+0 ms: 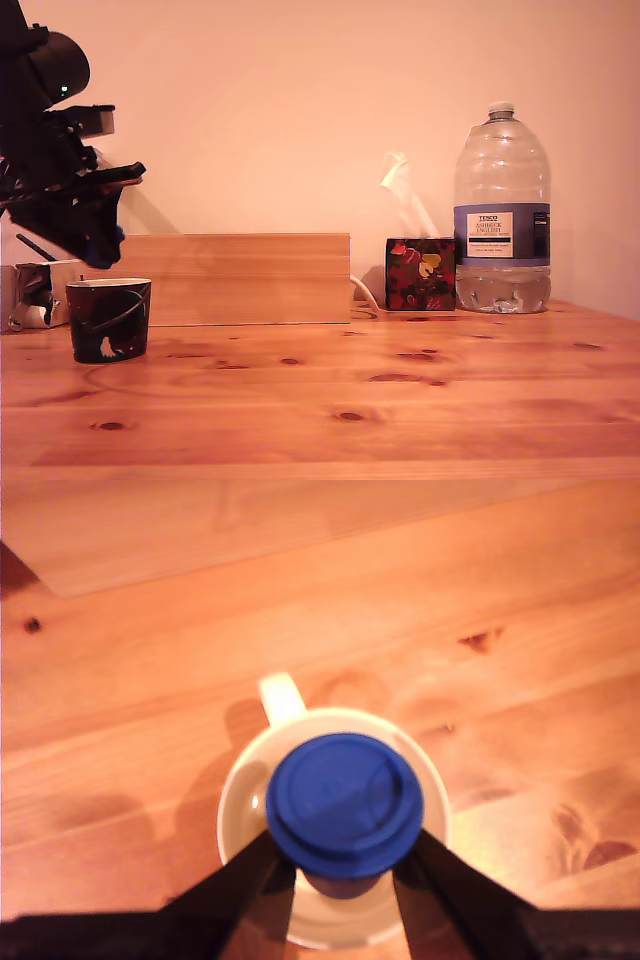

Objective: Pick up the coffee capsules from the table one by one and drop them inside the nearest coffee cup

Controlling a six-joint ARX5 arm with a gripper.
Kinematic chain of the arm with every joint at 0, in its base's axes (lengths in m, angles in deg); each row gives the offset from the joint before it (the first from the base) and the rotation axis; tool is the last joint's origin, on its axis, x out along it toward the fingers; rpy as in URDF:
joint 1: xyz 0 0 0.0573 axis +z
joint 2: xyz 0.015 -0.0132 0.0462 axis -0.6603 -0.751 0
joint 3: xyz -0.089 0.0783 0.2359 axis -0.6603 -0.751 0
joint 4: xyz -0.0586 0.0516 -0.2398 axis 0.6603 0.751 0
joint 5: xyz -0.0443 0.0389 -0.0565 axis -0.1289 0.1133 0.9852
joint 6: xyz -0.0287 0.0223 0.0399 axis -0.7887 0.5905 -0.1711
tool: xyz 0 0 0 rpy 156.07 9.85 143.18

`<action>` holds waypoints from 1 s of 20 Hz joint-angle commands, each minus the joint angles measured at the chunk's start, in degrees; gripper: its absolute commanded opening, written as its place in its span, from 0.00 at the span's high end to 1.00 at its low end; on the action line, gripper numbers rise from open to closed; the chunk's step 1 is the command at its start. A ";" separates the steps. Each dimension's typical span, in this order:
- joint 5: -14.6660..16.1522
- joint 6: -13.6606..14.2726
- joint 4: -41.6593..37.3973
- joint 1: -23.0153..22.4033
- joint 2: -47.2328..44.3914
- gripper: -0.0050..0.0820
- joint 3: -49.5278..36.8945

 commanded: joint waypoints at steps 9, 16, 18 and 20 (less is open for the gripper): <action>-0.02 0.26 1.36 -0.17 -0.42 0.29 0.20; 0.09 0.26 4.68 -0.17 1.70 0.80 0.17; 0.98 0.42 4.79 -0.42 3.50 0.96 0.11; 1.09 0.42 3.34 -1.07 6.43 0.96 -0.98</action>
